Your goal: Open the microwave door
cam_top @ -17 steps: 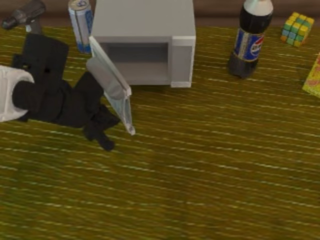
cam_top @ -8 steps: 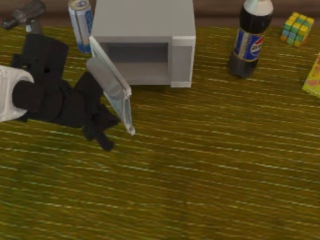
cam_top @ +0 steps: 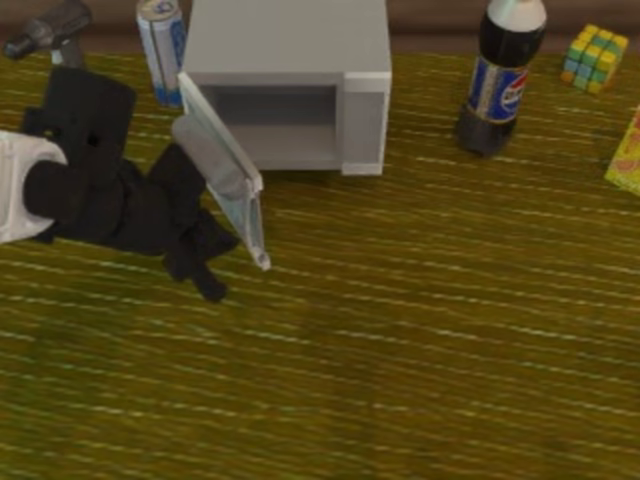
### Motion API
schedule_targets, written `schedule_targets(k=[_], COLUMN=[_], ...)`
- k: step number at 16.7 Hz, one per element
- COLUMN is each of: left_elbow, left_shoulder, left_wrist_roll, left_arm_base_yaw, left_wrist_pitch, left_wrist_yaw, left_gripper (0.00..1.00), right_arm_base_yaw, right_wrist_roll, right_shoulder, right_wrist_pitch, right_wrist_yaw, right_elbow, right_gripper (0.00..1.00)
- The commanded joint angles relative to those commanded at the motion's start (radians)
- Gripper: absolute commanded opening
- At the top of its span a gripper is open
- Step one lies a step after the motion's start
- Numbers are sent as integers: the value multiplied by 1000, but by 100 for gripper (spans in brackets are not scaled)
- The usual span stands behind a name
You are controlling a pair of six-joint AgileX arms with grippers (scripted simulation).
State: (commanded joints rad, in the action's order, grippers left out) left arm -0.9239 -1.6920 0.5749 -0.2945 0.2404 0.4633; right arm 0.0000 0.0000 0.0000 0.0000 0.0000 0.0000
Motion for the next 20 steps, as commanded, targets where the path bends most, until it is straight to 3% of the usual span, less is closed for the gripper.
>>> schedule_targets(k=[19, 20], left_elbow=[0, 0], left_shoulder=[0, 0], left_wrist_roll=[0, 0], left_arm_base_yaw=[0, 0], left_wrist_pitch=[0, 0], left_wrist_yaw=[0, 0], left_gripper=[0, 8], right_arm_base_yaw=[0, 0], right_wrist_roll=[0, 0], right_shoulder=[0, 0], right_wrist_pitch=[0, 0], right_wrist_yaw=[0, 0], right_elbow=[0, 0], right_gripper=[100, 100])
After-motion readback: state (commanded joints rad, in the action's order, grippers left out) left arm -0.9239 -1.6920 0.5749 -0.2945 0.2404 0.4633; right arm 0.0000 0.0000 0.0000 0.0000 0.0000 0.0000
